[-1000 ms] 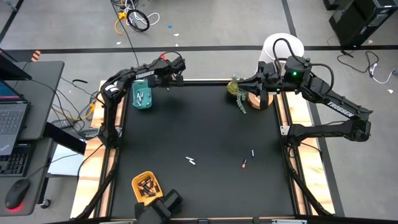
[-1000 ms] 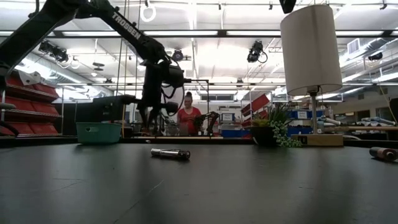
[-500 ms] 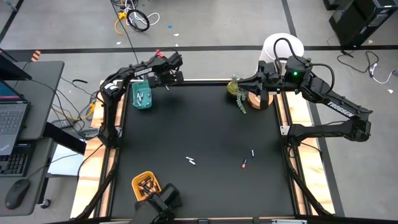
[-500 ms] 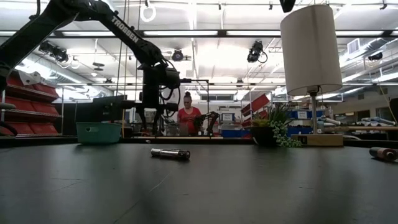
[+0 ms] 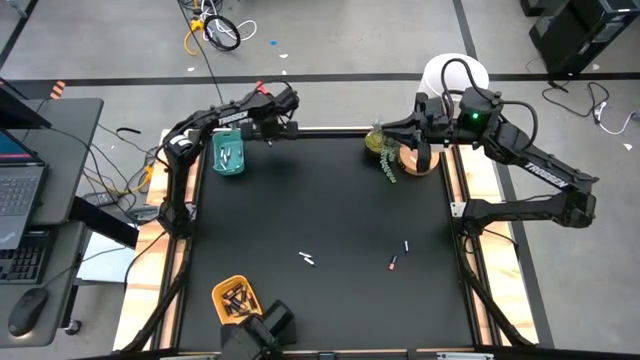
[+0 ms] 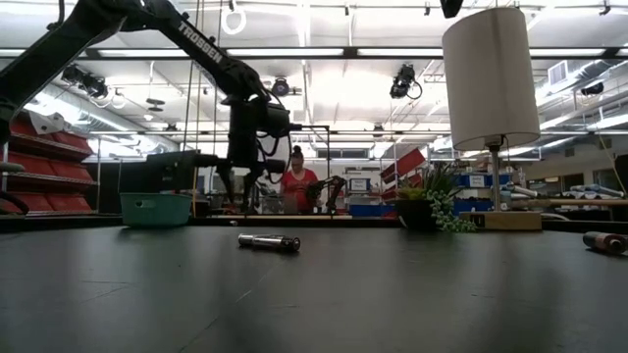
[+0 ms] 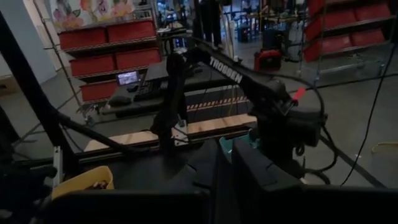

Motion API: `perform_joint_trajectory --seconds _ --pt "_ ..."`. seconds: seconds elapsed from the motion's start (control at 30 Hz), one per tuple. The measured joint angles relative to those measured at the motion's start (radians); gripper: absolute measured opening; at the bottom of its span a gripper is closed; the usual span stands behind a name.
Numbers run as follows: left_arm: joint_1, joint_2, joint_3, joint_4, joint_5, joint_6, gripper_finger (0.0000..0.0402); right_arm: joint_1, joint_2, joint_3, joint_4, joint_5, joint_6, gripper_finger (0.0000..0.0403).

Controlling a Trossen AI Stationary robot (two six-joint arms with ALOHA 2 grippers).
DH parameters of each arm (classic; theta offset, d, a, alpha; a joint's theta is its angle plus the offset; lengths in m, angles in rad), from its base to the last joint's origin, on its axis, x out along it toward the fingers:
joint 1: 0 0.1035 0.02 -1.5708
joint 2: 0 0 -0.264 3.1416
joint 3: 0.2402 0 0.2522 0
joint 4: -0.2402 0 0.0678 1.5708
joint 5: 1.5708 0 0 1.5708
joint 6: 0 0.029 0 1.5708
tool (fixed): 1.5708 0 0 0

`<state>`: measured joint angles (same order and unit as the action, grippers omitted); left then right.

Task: Sort batteries
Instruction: Put the silver battery into the blue bin

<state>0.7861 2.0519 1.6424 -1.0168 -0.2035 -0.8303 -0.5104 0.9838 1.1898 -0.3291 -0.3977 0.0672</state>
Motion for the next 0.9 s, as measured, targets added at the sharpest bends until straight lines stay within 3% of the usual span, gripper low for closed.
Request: perform_joint_trajectory --seconds 0.17,0.63,0.77,0.9 --pt "0.01 0.02 0.0 -0.01 0.015 -0.035 0.0132 -0.002 0.01 0.0 0.063 0.0 0.009 0.0032" --pt "0.002 0.07 0.0 -0.024 -0.018 0.056 0.0132 -0.002 0.011 0.0 0.035 0.0 0.005 0.0031" --pt "0.008 0.07 0.037 -0.059 -0.036 0.191 0.0132 -0.006 0.011 0.0 0.035 0.0 -0.015 0.0027" --pt "-0.009 0.07 0.102 -0.083 -0.115 0.454 0.0132 -0.021 0.011 0.0 0.035 0.0 -0.015 0.0028"
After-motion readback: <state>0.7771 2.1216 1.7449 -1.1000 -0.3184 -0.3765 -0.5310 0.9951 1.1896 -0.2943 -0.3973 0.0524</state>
